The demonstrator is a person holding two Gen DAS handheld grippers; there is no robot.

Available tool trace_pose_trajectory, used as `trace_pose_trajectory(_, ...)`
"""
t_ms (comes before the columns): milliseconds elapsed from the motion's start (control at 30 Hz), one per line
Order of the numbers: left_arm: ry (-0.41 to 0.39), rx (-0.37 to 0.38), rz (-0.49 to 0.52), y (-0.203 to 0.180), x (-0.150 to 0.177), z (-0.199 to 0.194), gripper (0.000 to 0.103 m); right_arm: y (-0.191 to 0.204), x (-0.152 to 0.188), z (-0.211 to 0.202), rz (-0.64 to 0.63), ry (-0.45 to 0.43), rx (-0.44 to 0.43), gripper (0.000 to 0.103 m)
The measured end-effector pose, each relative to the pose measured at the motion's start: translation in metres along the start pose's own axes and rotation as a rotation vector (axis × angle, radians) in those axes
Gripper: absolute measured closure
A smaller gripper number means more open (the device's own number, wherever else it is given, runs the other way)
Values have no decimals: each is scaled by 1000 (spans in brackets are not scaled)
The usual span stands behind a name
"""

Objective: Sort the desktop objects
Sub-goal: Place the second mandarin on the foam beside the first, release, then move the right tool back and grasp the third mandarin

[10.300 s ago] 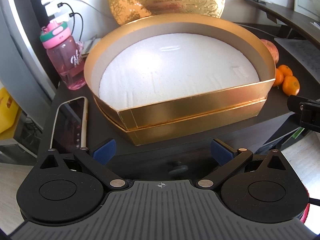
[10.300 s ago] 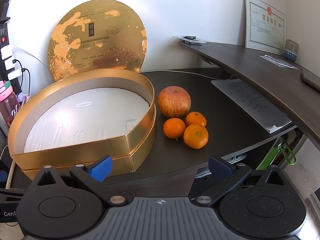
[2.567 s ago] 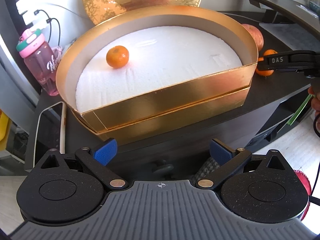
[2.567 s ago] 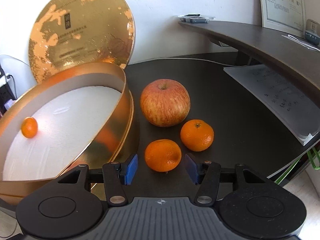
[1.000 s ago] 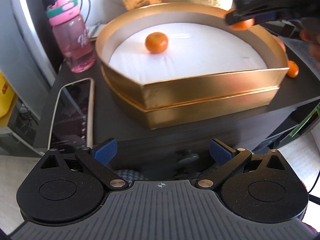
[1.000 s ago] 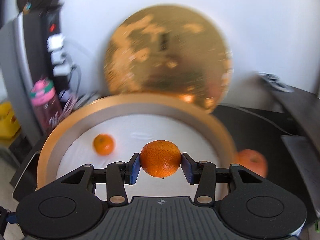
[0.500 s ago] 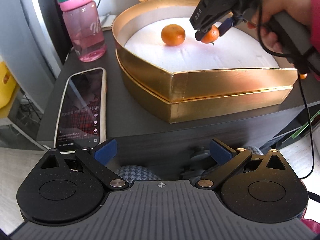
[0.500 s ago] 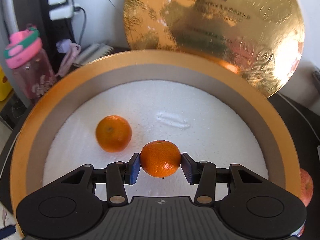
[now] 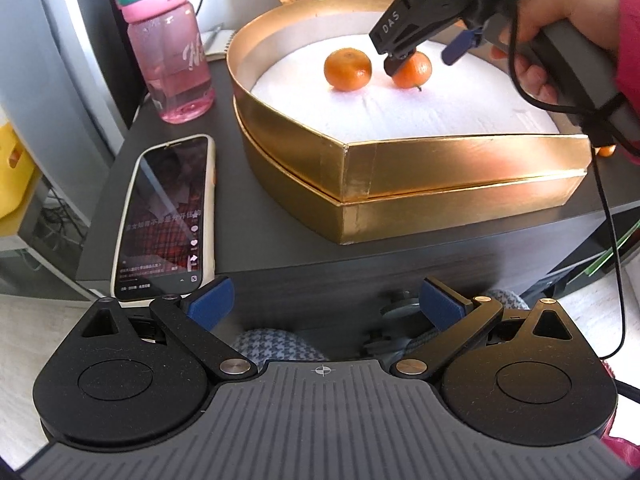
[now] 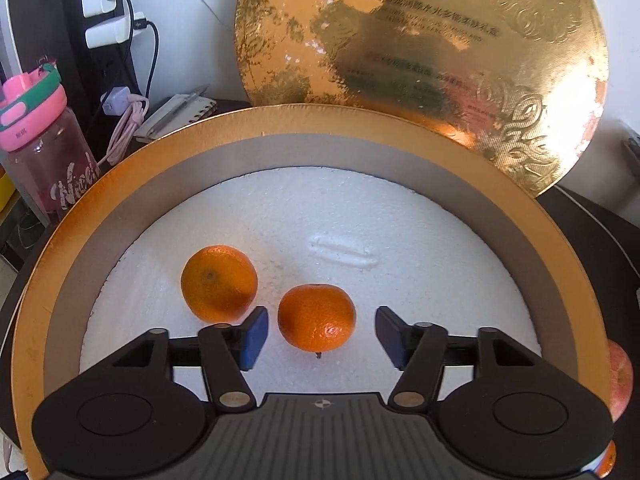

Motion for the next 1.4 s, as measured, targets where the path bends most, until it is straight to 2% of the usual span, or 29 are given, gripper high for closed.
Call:
trace_pose_trajectory(200,-6,-6,12,-6,-1,-5,2,0,20,-38,17,-67,-37,33)
trace_pose_trajectory(467,-48,-3,25,-17,-5,-18,2,-6,67,-124,72,-257,-88,26)
trace_pose_trajectory(667,-96,25,68,-39,-8,-32,2,-29,113,-163,143,-336,-31,19)
trace_pose_trajectory(900,-114,43,121,-67,-13,-38,2,-64,158,-183,270,-368,50,18)
trace_pose_trajectory(1100,-129,56,147,-81,-14,-43,2,-88,180,-181,342,-361,130,17)
trace_pose_trajectory(1400,-121,50,153,-86,-14,-43,2,-105,197,-169,392,-337,152,17)
Point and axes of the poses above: each gripper's, at about its wrist camera, not at the fingertips, and z roughly the way its jaws point, y to its left, x to its underside, the point moved 1 cm from there along z, roughly the way its jaws point, and after that the axes turned 15 degrees about -x, right-handed, at the moved point
